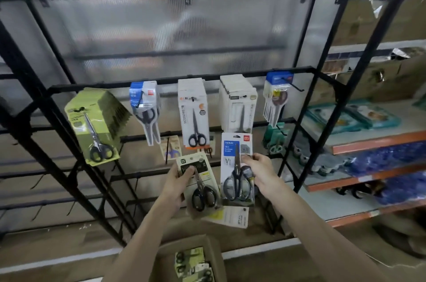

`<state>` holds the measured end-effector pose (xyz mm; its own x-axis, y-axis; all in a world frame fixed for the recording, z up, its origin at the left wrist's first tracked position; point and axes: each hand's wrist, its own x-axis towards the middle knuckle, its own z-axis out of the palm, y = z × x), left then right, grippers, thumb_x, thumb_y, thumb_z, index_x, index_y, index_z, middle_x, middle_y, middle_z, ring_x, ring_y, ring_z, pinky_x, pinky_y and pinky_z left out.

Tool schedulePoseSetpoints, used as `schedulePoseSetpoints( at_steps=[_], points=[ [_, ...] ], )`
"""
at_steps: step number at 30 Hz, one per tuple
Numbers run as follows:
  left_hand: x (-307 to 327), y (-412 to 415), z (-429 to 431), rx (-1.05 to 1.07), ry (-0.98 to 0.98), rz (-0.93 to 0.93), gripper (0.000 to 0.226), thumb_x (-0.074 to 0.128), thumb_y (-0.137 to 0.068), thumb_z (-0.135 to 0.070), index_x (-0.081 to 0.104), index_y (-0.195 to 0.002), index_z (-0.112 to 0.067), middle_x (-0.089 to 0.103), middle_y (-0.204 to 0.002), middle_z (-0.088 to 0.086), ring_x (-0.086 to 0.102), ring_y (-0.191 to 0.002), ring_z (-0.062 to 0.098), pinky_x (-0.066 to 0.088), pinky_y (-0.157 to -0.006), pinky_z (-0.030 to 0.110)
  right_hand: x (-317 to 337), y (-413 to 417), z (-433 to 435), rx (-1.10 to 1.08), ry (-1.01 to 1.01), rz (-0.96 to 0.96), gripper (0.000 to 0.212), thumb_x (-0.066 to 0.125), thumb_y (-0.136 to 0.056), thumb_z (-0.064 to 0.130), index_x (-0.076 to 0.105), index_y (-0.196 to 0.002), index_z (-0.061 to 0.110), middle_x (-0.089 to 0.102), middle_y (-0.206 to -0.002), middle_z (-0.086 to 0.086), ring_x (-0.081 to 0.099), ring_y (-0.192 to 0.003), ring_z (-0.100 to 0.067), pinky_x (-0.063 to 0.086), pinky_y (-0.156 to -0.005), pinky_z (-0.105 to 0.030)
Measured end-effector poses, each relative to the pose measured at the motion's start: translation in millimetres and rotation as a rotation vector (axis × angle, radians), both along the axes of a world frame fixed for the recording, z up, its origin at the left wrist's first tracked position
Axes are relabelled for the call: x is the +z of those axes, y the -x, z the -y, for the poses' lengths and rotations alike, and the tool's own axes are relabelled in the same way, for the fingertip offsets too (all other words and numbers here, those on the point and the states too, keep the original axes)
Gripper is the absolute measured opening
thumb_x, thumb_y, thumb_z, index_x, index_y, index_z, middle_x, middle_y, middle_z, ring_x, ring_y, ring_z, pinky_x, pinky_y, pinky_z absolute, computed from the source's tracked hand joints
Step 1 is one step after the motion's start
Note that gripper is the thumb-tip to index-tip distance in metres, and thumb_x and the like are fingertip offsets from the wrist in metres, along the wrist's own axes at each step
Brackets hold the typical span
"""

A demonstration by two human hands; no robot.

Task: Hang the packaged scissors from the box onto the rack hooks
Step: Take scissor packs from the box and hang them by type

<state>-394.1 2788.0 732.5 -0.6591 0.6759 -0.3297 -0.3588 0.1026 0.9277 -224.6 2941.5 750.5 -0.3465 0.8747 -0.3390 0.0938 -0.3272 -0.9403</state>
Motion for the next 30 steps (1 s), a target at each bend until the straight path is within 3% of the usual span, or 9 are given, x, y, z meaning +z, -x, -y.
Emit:
schedulePoseSetpoints(
  at_steps=[4, 9, 14, 18, 20, 26, 30],
  points=[
    [-8.4, -29.2, -14.7, -0.006, 0.05, -0.088, 0.019, 0.065, -0.098, -0.011, 0.062, -0.104, -0.028, 0.072, -0.11, 0.001, 0.064, -0.115, 0.024, 0.047, -0.109, 0.049, -9.3, -18.1, -14.1, 0.039, -0.01, 0.033, 0.01, 0.066, -0.09, 0.005, 0.071, -0.083, 0.01, 0.076, -0.091, -0.014, 0.071, -0.095, -0.035, 0.056, -0.09, -0.05],
    [-18.7, -41.2, -16.9, -0.01, 0.088, -0.128, 0.022, 0.066, -0.097, -0.009, 0.063, -0.113, -0.024, 0.074, -0.116, 0.003, 0.066, -0.115, 0.022, 0.05, -0.106, 0.046, -20.5, -32.2, -10.0, 0.106, -0.018, 0.056, 0.01, 0.063, -0.093, 0.005, 0.073, -0.093, 0.005, 0.075, -0.086, -0.005, 0.07, -0.078, -0.017, 0.053, -0.066, -0.026],
    [-39.5, -51.8, -17.2, -0.014, 0.169, -0.157, 0.026, 0.069, -0.095, -0.011, 0.061, -0.12, -0.016, 0.075, -0.113, 0.005, 0.069, -0.11, 0.025, 0.052, -0.103, 0.052, -38.9, -46.5, 0.8, 0.151, 0.003, 0.11, 0.011, 0.066, -0.092, 0.009, 0.071, -0.085, 0.013, 0.075, -0.089, -0.007, 0.069, -0.082, -0.019, 0.05, -0.067, -0.027],
    [-51.7, -66.7, -21.5, -0.016, 0.216, -0.149, 0.023, 0.07, -0.095, -0.014, 0.062, -0.115, -0.018, 0.074, -0.114, 0.006, 0.068, -0.11, 0.027, 0.052, -0.102, 0.053, -47.2, -58.1, 4.1, 0.165, -0.023, 0.147, 0.009, 0.067, -0.09, 0.012, 0.075, -0.09, 0.008, 0.076, -0.091, -0.015, 0.066, -0.076, -0.024, 0.047, -0.061, -0.026],
    [-52.7, -73.7, -21.4, -0.039, 0.239, -0.183, 0.025, 0.071, -0.095, -0.017, 0.063, -0.119, -0.019, 0.073, -0.116, 0.003, 0.067, -0.111, 0.024, 0.052, -0.103, 0.051, -48.0, -60.9, 3.9, 0.177, -0.023, 0.169, 0.012, 0.066, -0.09, 0.013, 0.075, -0.092, 0.006, 0.076, -0.09, -0.015, 0.065, -0.074, -0.025, 0.046, -0.059, -0.025],
    [-51.0, -86.0, -9.3, -0.049, 0.248, -0.213, 0.029, 0.069, -0.096, -0.017, 0.062, -0.124, -0.019, 0.072, -0.117, 0.001, 0.066, -0.113, 0.021, 0.052, -0.102, 0.047, -51.6, -71.0, 12.5, 0.202, -0.005, 0.182, 0.012, 0.066, -0.09, 0.013, 0.074, -0.096, 0.006, 0.077, -0.09, -0.011, 0.072, -0.091, -0.033, 0.052, -0.071, -0.032],
    [-49.8, -103.1, 2.2, -0.053, 0.23, -0.198, 0.021, 0.067, -0.096, -0.012, 0.059, -0.113, -0.021, 0.071, -0.108, 0.0, 0.066, -0.101, 0.016, 0.055, -0.086, 0.033, -51.2, -86.4, 24.8, 0.188, 0.029, 0.166, 0.014, 0.065, -0.092, 0.013, 0.074, -0.098, 0.003, 0.076, -0.095, -0.014, 0.071, -0.093, -0.032, 0.052, -0.07, -0.029]
  ],
)
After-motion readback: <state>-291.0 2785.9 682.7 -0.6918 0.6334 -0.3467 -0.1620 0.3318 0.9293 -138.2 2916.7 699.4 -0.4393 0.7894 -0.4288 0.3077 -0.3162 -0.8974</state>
